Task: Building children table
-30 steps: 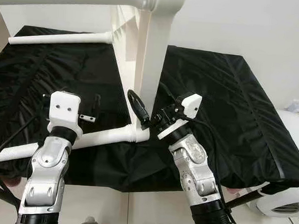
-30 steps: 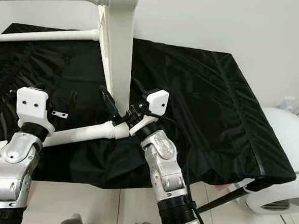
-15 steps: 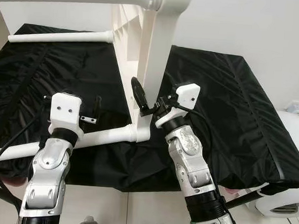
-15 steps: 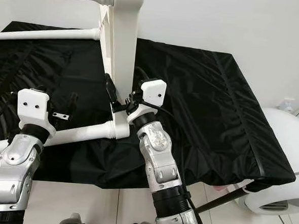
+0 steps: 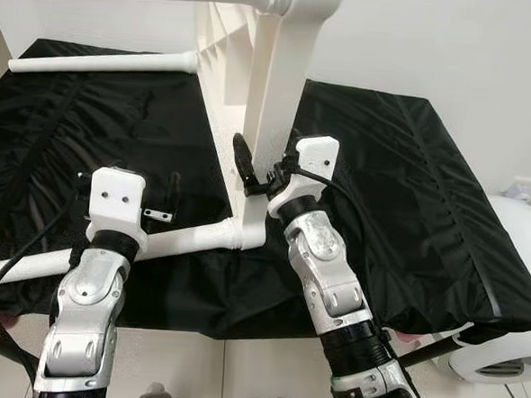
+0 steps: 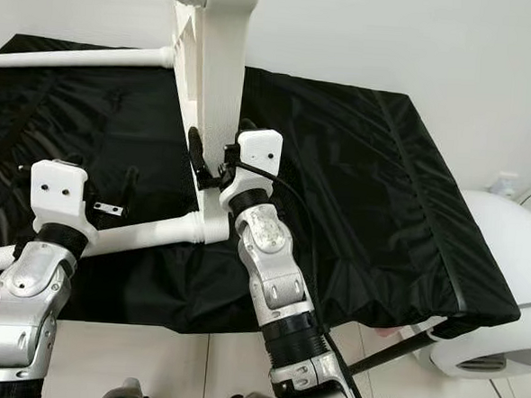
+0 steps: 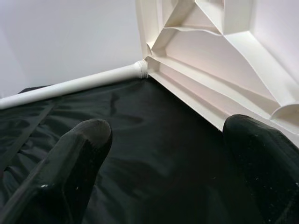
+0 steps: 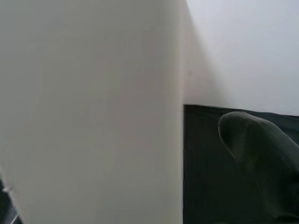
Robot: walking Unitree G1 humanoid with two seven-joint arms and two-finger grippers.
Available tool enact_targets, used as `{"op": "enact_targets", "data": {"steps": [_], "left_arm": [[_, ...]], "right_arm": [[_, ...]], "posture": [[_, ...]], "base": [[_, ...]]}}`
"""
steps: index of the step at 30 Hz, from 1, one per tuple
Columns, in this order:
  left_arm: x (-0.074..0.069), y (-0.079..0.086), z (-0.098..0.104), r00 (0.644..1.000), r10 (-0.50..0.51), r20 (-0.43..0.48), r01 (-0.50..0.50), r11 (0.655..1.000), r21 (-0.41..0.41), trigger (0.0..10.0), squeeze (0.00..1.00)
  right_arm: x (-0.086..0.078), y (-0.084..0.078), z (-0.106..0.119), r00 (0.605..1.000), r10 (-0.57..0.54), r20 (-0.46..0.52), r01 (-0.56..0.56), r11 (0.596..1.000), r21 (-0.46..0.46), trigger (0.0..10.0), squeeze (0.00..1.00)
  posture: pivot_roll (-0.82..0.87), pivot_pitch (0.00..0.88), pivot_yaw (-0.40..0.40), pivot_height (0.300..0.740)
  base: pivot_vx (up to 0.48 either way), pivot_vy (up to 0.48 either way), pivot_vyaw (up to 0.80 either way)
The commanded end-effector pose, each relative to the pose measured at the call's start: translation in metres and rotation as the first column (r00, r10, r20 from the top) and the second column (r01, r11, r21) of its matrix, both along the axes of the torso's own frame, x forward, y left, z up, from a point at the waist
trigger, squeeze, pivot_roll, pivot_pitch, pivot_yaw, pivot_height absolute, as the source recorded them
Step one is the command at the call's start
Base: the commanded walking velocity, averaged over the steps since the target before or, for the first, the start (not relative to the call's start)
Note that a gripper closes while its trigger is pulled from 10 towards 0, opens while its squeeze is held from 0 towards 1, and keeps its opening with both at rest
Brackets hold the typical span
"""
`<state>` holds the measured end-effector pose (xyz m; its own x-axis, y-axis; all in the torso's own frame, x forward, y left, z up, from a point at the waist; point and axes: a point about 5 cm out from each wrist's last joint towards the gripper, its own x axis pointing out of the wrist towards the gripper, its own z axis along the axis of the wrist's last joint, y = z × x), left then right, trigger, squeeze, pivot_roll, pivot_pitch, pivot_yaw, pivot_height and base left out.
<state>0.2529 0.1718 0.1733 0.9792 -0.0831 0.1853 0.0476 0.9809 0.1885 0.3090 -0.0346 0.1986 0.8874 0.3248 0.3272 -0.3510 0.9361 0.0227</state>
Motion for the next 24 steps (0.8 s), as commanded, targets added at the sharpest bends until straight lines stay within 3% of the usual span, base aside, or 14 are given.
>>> {"op": "enact_targets", "data": {"steps": [1, 17, 24], "left_arm": [[-0.002, 0.000, -0.003, 0.999, 0.040, -0.014, -0.040, 0.999, -0.008, 10.0, 0.00], [-0.003, -0.003, -0.003, 0.999, 0.040, -0.012, -0.040, 0.999, -0.014, 10.0, 0.00], [-0.004, -0.003, -0.003, 0.999, 0.042, -0.010, -0.042, 0.999, -0.015, 10.0, 0.00]], "right_arm": [[0.002, 0.019, 0.020, 1.000, 0.015, 0.024, -0.016, 0.998, 0.063, 10.0, 0.00], [0.008, 0.033, 0.054, 0.998, -0.018, 0.068, 0.015, 0.999, 0.044, 10.0, 0.00], [0.011, 0.033, 0.057, 0.996, -0.056, 0.063, 0.054, 0.998, 0.023, 10.0, 0.00]], "posture": [[0.18, 0.036, -0.107, 0.740], [0.18, 0.025, -0.119, 0.740], [0.18, 0.031, -0.123, 0.740]], "base": [[0.000, 0.000, 0.00], [0.000, 0.000, 0.00], [0.000, 0.000, 0.00]]}}
